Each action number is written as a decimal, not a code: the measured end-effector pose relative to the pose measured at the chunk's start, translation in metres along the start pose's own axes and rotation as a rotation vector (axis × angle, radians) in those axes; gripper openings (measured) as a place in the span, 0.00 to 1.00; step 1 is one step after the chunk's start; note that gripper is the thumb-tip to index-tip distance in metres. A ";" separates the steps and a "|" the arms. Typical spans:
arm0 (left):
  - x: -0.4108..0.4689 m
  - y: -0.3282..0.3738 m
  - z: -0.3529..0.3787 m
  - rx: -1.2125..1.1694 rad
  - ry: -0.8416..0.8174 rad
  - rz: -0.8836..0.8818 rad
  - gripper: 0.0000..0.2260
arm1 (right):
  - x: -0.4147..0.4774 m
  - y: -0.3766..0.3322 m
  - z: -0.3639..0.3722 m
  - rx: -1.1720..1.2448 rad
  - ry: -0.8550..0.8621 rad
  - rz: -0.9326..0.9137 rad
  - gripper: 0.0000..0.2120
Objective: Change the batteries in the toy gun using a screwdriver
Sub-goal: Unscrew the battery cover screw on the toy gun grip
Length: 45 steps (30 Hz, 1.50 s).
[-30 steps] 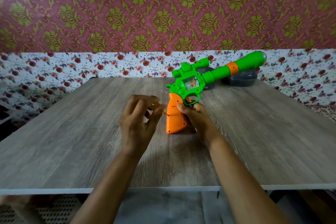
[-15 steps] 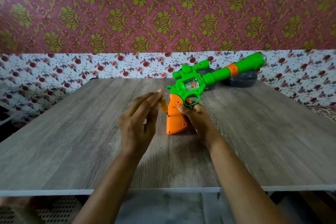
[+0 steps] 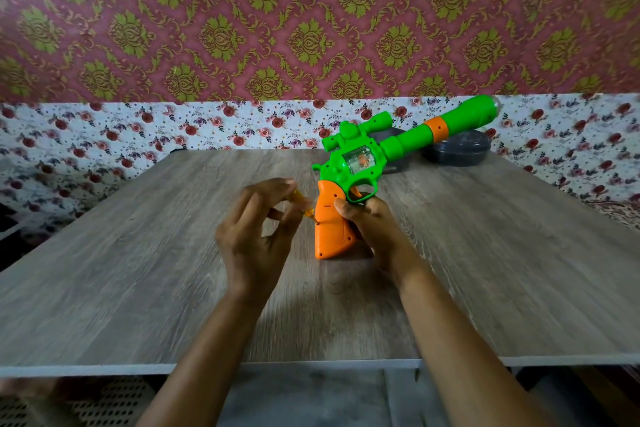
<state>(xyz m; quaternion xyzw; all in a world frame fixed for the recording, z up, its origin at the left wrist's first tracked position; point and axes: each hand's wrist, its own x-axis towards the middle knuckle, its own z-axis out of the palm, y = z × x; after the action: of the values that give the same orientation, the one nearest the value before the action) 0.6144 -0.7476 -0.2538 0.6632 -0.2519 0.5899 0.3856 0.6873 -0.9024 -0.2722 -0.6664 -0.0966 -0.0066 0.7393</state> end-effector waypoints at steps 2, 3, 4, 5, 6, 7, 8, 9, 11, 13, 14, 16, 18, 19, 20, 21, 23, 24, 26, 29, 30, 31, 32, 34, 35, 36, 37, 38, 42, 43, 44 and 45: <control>0.000 0.000 0.001 0.018 -0.016 0.036 0.06 | 0.000 0.000 0.000 0.007 -0.001 0.002 0.12; 0.000 0.001 0.001 0.040 -0.021 0.053 0.05 | 0.000 0.000 0.000 0.008 -0.002 0.001 0.12; 0.000 0.000 0.001 0.060 -0.018 0.062 0.07 | 0.000 0.001 0.000 0.011 0.001 0.001 0.12; 0.000 0.000 0.002 0.062 -0.007 0.058 0.09 | 0.000 0.001 0.000 0.008 0.003 0.003 0.12; 0.000 -0.001 0.001 0.048 0.007 0.038 0.10 | 0.001 0.001 -0.001 0.004 0.008 0.006 0.12; 0.000 -0.002 0.002 0.026 0.017 0.015 0.10 | 0.001 0.001 -0.001 -0.001 0.008 0.010 0.12; 0.000 -0.003 0.002 0.005 0.016 0.001 0.10 | 0.001 0.001 -0.001 -0.001 0.005 0.010 0.12; 0.000 -0.002 0.002 -0.010 0.007 0.000 0.09 | 0.001 0.001 -0.001 0.004 -0.002 0.009 0.12; -0.001 -0.001 0.003 -0.017 -0.025 0.019 0.08 | 0.000 -0.001 0.000 0.022 -0.018 0.007 0.13; -0.001 0.001 0.002 -0.019 -0.034 0.018 0.07 | -0.001 -0.002 0.000 0.035 -0.025 0.006 0.13; -0.001 0.001 0.002 -0.022 -0.027 0.012 0.06 | -0.001 -0.002 0.000 0.038 -0.025 0.008 0.12; 0.000 -0.001 0.002 -0.014 -0.001 0.015 0.05 | -0.002 -0.003 -0.001 0.038 -0.026 0.008 0.10; 0.000 -0.003 0.002 0.001 0.032 0.027 0.06 | -0.002 -0.003 -0.001 0.036 -0.029 -0.002 0.10; 0.001 -0.003 0.002 -0.003 0.047 0.021 0.06 | -0.002 -0.003 0.000 0.032 -0.030 -0.006 0.10; 0.001 -0.004 0.002 -0.014 0.057 0.007 0.06 | -0.002 -0.003 0.000 0.029 -0.029 -0.007 0.10; 0.000 -0.003 0.002 -0.033 0.056 -0.006 0.05 | -0.002 -0.003 0.000 0.025 -0.028 -0.007 0.10; -0.002 -0.002 0.002 -0.090 0.015 -0.024 0.05 | -0.003 -0.003 -0.001 0.022 -0.029 -0.012 0.12; -0.003 -0.001 0.002 -0.117 -0.011 -0.030 0.05 | -0.003 -0.003 -0.001 0.024 -0.031 -0.015 0.13; -0.004 0.000 0.003 -0.133 -0.037 -0.045 0.06 | -0.004 -0.003 -0.001 0.024 -0.032 -0.014 0.13; -0.003 -0.001 0.003 -0.122 -0.035 -0.050 0.08 | -0.003 -0.004 -0.001 0.025 -0.036 -0.012 0.12; -0.002 -0.001 0.003 -0.115 -0.037 -0.047 0.09 | -0.003 -0.004 -0.001 0.029 -0.037 -0.012 0.12; -0.002 -0.001 0.003 -0.105 -0.040 -0.043 0.10 | -0.002 -0.004 -0.001 0.035 -0.042 -0.013 0.12; -0.002 -0.001 0.003 -0.090 -0.044 -0.037 0.10 | -0.002 -0.003 0.000 0.042 -0.047 -0.015 0.12; -0.002 -0.002 0.003 -0.056 -0.045 -0.019 0.09 | -0.002 -0.003 0.000 0.051 -0.053 -0.017 0.13; -0.002 -0.003 0.003 -0.044 -0.037 -0.013 0.08 | -0.002 -0.003 0.000 0.051 -0.055 -0.017 0.12; -0.002 -0.004 0.004 -0.039 -0.024 -0.010 0.08 | -0.002 -0.002 -0.001 0.052 -0.055 -0.017 0.11; -0.001 -0.004 0.004 -0.041 -0.012 -0.010 0.08 | -0.001 -0.002 -0.001 0.051 -0.053 -0.014 0.11; -0.001 -0.004 0.003 -0.051 -0.006 -0.012 0.08 | -0.001 -0.001 -0.002 0.048 -0.051 -0.010 0.11; -0.003 0.000 0.003 -0.087 -0.051 -0.014 0.07 | -0.001 0.000 -0.002 0.065 -0.055 -0.017 0.15; -0.004 0.001 0.003 -0.081 -0.054 -0.022 0.08 | 0.000 0.000 -0.001 0.074 -0.049 -0.019 0.15; -0.004 0.000 0.004 -0.076 -0.053 -0.033 0.08 | 0.000 0.000 -0.001 0.078 -0.041 -0.018 0.14; -0.004 0.000 0.004 -0.074 -0.050 -0.040 0.09 | 0.000 0.001 0.000 0.078 -0.033 -0.015 0.13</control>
<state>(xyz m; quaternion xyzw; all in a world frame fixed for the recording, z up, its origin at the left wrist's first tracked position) 0.6161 -0.7514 -0.2575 0.6681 -0.2697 0.5555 0.4151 0.6876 -0.9027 -0.2728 -0.6365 -0.1138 0.0027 0.7629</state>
